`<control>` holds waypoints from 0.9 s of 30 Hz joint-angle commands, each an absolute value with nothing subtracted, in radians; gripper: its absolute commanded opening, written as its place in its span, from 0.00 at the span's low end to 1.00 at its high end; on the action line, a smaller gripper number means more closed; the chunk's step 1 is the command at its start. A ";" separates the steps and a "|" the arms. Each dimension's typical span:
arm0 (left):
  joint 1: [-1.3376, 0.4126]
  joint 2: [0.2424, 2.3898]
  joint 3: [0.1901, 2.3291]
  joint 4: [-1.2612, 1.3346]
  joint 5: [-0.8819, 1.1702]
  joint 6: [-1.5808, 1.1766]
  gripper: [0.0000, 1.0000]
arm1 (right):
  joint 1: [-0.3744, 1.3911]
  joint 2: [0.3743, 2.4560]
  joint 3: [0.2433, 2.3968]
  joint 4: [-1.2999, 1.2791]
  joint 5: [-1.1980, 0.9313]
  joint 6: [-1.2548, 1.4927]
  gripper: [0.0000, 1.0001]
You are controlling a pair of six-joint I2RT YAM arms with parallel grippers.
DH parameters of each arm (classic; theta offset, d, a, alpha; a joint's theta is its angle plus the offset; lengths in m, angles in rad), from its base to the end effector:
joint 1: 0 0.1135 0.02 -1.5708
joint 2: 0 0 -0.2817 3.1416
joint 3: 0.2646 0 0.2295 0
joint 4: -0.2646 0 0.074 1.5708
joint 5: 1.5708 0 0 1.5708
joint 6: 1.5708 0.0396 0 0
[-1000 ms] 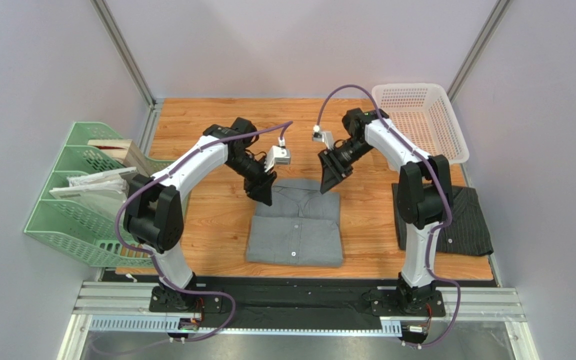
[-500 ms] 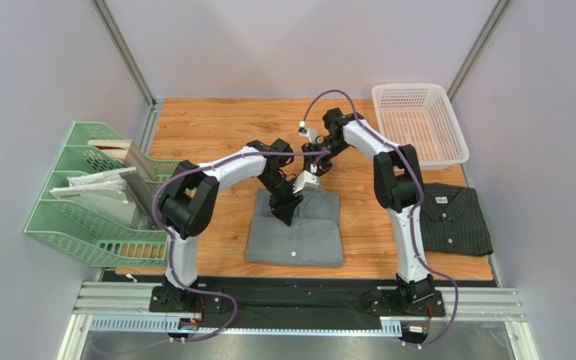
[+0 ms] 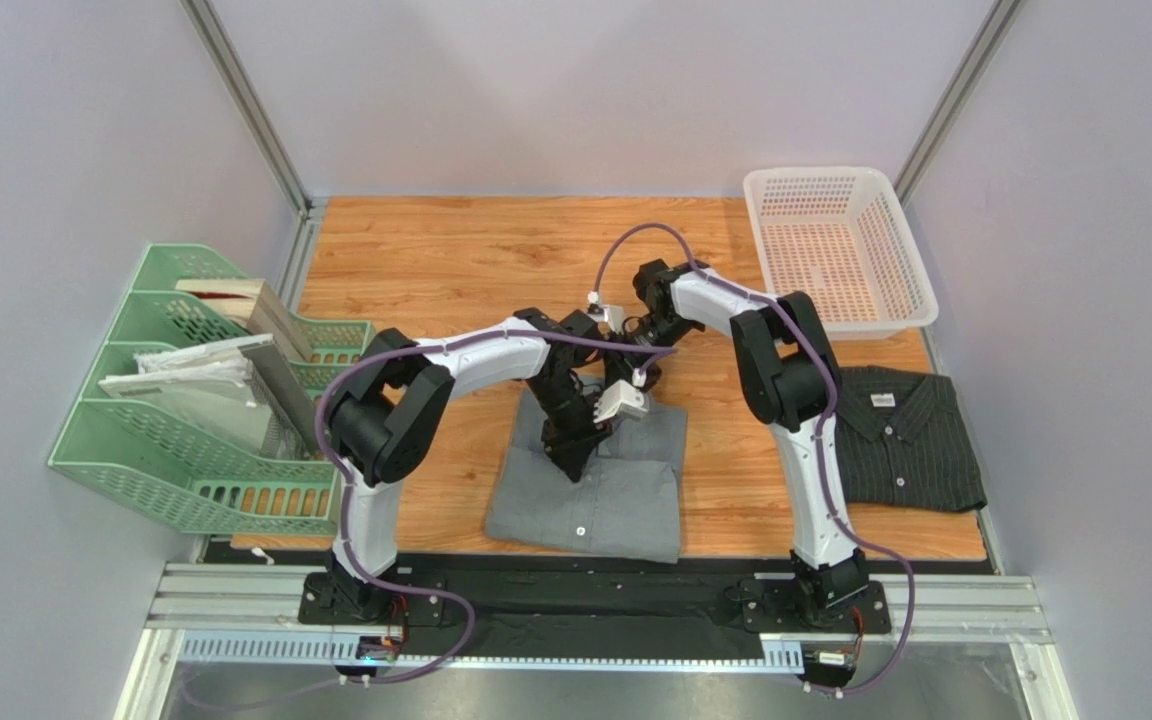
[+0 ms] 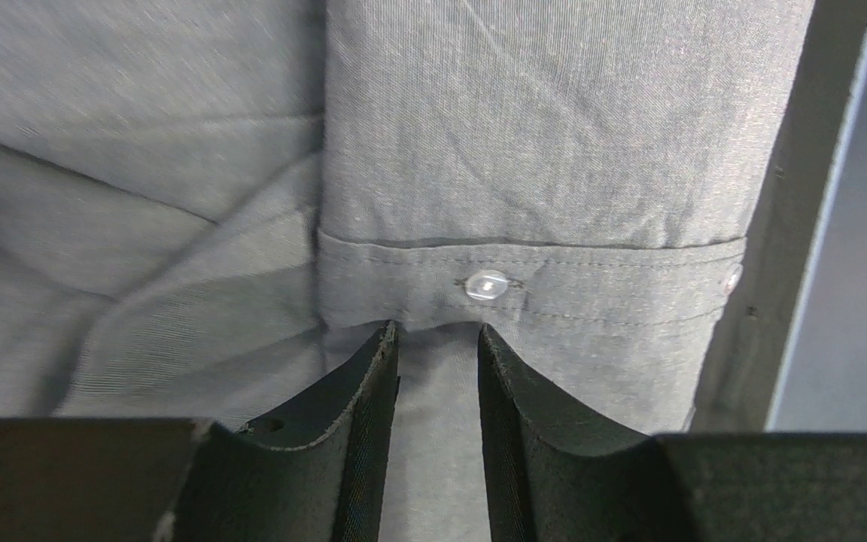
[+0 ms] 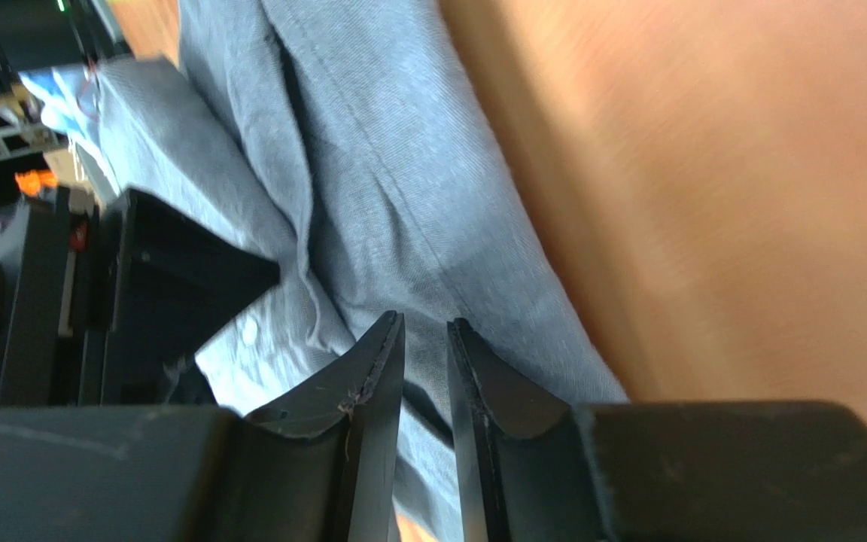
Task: Fold and stack the long sleeve shirts
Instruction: Fold the shirt
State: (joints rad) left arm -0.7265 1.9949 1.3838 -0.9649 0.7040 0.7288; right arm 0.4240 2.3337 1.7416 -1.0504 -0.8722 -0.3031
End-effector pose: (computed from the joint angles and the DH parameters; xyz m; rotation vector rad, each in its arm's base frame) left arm 0.2455 -0.2525 0.1881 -1.9568 -2.2011 1.0818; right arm 0.3747 0.2024 0.1441 0.9333 -2.5822 -1.2711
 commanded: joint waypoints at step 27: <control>-0.776 1.971 1.396 -1.042 0.647 0.802 0.52 | 0.411 2.261 1.712 -1.101 -0.830 -0.333 0.28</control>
